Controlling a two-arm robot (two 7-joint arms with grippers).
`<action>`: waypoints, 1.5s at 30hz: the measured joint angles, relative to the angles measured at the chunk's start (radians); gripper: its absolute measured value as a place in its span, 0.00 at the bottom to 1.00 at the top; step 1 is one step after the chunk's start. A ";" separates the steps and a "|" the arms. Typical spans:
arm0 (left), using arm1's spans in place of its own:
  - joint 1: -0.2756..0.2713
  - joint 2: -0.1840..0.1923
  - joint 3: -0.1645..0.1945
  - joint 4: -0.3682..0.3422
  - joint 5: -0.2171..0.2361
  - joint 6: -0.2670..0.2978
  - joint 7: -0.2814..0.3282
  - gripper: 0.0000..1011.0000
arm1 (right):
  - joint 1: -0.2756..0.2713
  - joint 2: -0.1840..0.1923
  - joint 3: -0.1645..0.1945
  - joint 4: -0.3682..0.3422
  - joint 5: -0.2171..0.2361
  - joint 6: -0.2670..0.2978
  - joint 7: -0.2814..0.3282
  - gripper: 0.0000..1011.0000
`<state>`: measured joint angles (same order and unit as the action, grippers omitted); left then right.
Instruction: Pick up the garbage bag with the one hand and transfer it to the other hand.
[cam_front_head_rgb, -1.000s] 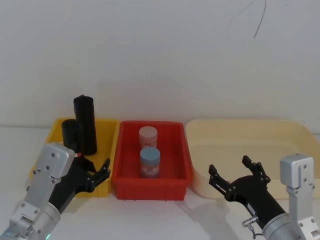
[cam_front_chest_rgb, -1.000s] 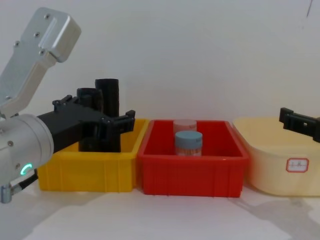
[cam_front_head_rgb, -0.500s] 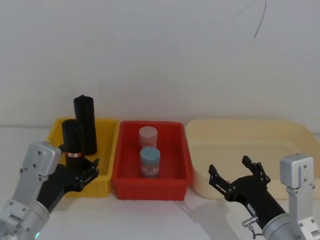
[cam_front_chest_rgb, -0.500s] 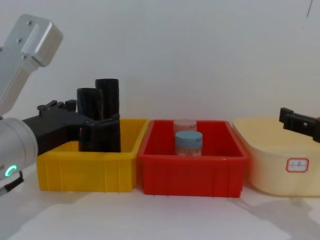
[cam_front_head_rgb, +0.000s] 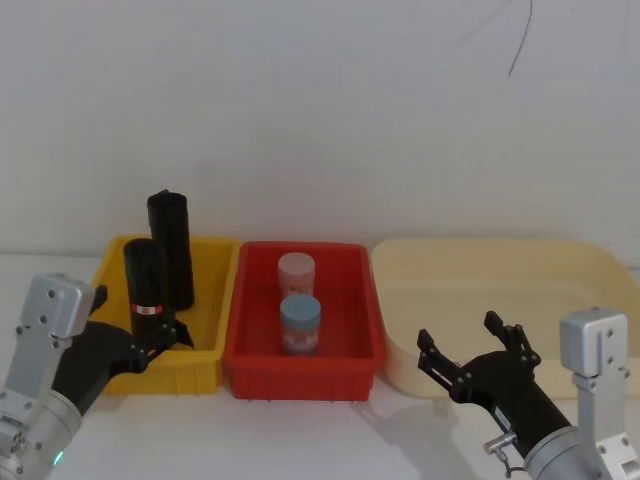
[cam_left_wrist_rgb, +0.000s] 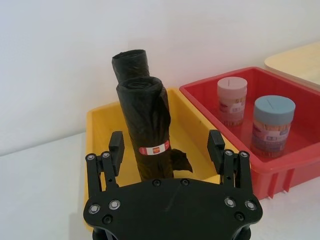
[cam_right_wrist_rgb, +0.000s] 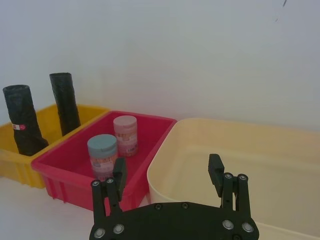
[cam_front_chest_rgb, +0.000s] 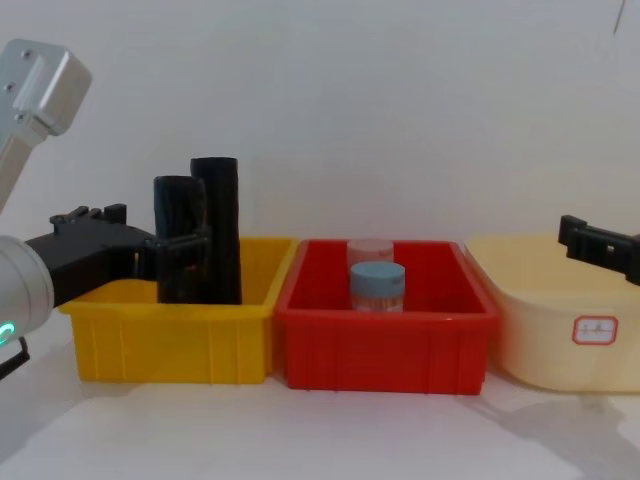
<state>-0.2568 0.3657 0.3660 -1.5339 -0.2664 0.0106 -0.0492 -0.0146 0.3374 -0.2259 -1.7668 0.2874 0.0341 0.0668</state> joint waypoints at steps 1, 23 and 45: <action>-0.002 -0.001 -0.001 0.003 -0.002 -0.001 -0.002 0.99 | 0.000 0.000 0.000 0.000 0.000 0.000 0.000 0.99; -0.076 -0.056 -0.028 0.128 -0.028 -0.021 -0.044 0.99 | 0.000 0.000 0.000 0.000 0.000 0.000 0.000 0.99; -0.181 -0.101 -0.035 0.291 -0.029 -0.034 -0.104 0.99 | 0.000 0.000 0.000 0.000 0.000 0.000 0.000 0.99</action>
<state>-0.4382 0.2647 0.3312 -1.2428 -0.2957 -0.0234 -0.1532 -0.0146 0.3375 -0.2258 -1.7668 0.2874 0.0340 0.0668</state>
